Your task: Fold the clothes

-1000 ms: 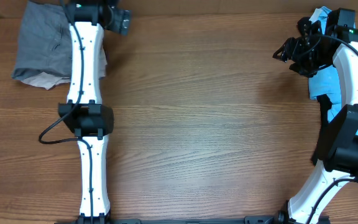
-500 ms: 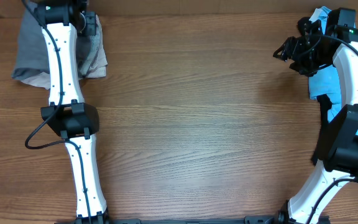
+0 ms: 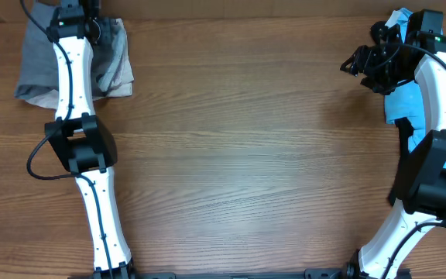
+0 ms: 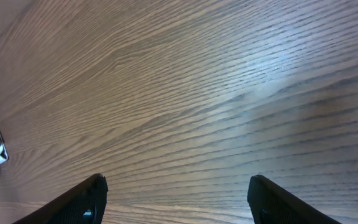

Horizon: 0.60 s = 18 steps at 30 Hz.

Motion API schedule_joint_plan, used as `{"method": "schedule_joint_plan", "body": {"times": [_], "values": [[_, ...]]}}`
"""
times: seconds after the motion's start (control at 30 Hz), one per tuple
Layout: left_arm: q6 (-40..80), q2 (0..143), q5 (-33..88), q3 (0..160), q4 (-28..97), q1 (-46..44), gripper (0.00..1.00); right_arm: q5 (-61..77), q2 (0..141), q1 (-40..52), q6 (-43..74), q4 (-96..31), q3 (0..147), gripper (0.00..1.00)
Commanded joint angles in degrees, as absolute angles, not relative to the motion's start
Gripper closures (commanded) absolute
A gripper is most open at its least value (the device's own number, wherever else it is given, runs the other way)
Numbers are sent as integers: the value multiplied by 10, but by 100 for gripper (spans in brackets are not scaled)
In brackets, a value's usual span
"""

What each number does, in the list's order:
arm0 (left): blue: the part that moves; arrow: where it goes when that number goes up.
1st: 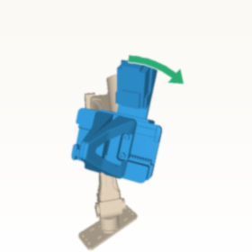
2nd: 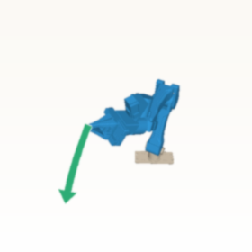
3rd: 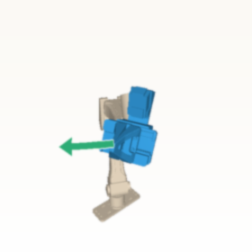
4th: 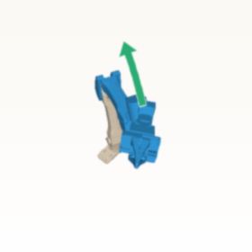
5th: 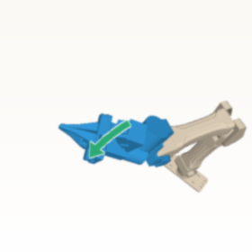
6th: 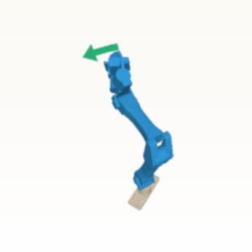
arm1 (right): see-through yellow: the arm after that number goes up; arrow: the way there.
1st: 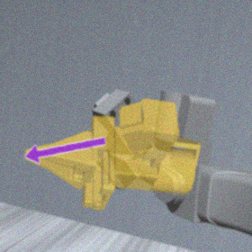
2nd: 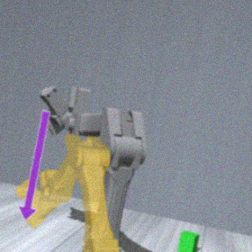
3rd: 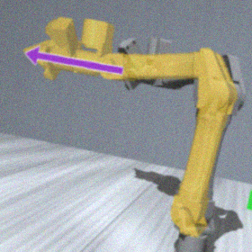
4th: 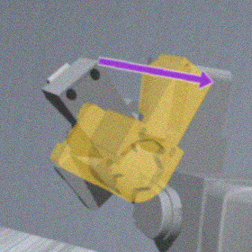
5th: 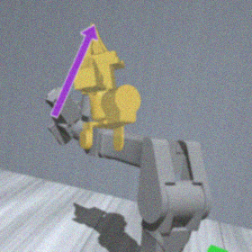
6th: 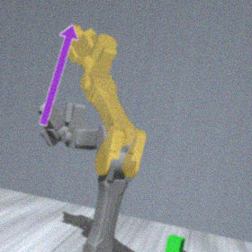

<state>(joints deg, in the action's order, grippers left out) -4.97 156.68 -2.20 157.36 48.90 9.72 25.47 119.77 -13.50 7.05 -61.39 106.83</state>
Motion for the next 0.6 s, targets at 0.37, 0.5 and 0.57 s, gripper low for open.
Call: {"method": "schedule_joint_plan", "body": {"times": [0.37,0.5,0.57], "values": [[-30,1510,-29,1798,708,95,50,175,1131,-135,22,-662,1177,1],[-21,1455,9,1800,768,92,14,176,1087,-132,14,-694,1216,0],[-21,1427,45,1800,795,92,3,176,1061,-123,10,-708,1222,0]]}}
